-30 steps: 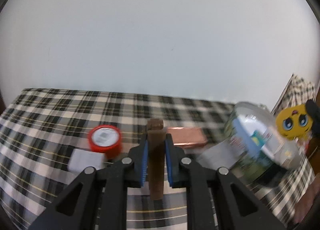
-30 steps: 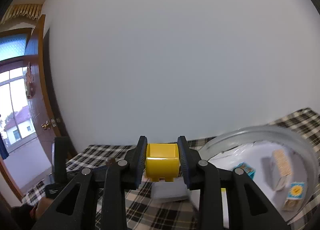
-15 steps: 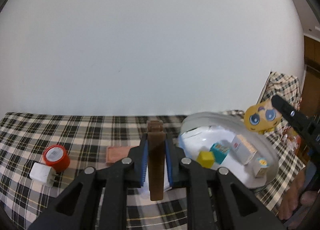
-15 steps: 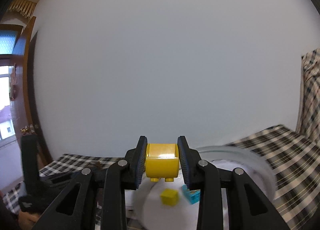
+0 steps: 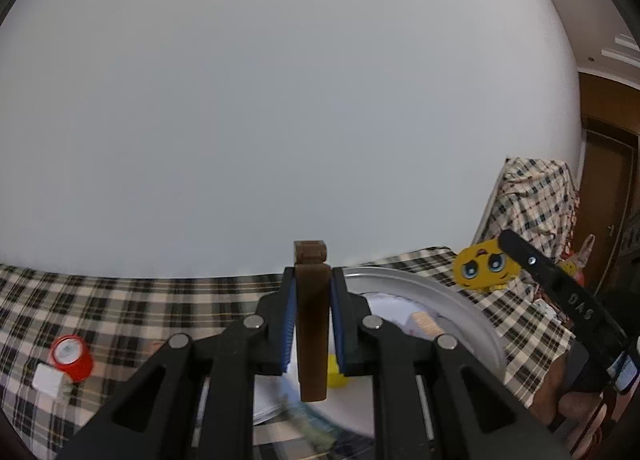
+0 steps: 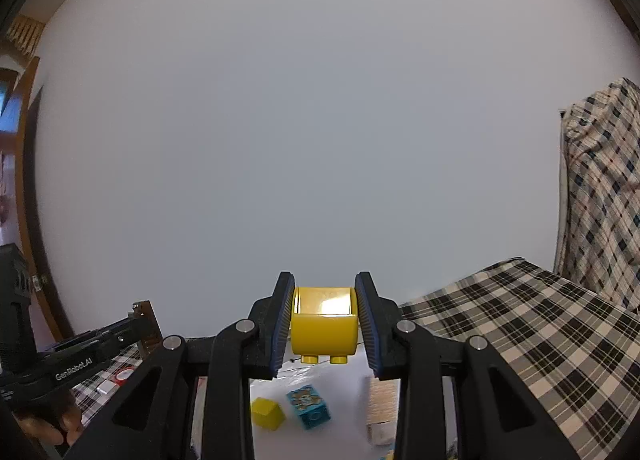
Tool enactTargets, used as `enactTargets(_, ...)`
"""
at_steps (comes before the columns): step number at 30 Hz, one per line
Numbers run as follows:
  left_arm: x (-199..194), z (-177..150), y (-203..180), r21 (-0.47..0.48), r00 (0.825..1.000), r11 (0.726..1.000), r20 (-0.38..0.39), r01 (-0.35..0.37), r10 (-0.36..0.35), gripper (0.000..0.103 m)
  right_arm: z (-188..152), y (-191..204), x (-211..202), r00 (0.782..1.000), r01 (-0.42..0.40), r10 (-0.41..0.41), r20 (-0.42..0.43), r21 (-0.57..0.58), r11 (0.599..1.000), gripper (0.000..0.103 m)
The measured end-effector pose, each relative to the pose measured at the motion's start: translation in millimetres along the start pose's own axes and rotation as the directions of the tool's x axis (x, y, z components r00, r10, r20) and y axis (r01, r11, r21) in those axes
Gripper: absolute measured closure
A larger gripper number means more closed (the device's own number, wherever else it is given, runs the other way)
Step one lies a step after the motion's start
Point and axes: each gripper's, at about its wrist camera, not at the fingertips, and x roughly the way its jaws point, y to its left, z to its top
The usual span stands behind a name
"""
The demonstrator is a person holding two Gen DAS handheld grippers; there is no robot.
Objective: Organize rigid objects
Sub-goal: 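Carry the Duplo brick and brown bar over the tin and open both tools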
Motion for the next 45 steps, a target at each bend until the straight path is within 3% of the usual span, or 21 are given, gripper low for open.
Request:
enactTargets(9, 33, 0, -47, 0.023, 0.998, 0.999, -0.059, 0.035, -0.034, 0.089, 3, -21, 8, 0.998, 0.053, -0.054, -0.035, -0.023, 0.998, 0.069)
enactTargets(23, 65, -16, -60, 0.037, 0.992, 0.999, -0.124, 0.024, -0.019, 0.089, 2, -20, 18, 0.995, 0.074, -0.077, -0.065, -0.059, 0.996, 0.069)
enactTargets(41, 96, -37, -58, 0.071, 0.968, 0.993, -0.229, -0.09, 0.104, 0.087, -15, -22, 46, 0.971, 0.057, -0.061, -0.229, -0.027, 0.998, 0.069)
enactTargets(42, 97, -38, -58, 0.084, 0.966, 0.991, -0.226, -0.108, 0.125, 0.084, -15, -21, 47, 0.971, 0.059, -0.063, -0.232, -0.023, 0.998, 0.069)
enactTargets(43, 96, -39, -60, 0.104, 0.964, 0.987, -0.224, -0.123, 0.143, 0.067, -16, -22, 48, 0.969, 0.063, -0.066, -0.237, -0.018, 0.998, 0.068)
enactTargets(44, 95, -39, -61, 0.115, 0.962, 0.984, -0.22, -0.136, 0.159, 0.035, -16, -23, 48, 0.969, 0.072, -0.073, -0.236, -0.012, 0.997, 0.058)
enactTargets(45, 92, -39, -62, 0.117, 0.962, 0.98, -0.203, -0.159, 0.181, 0.02, -15, -24, 47, 0.97, 0.083, -0.082, -0.23, -0.007, 0.997, 0.039)
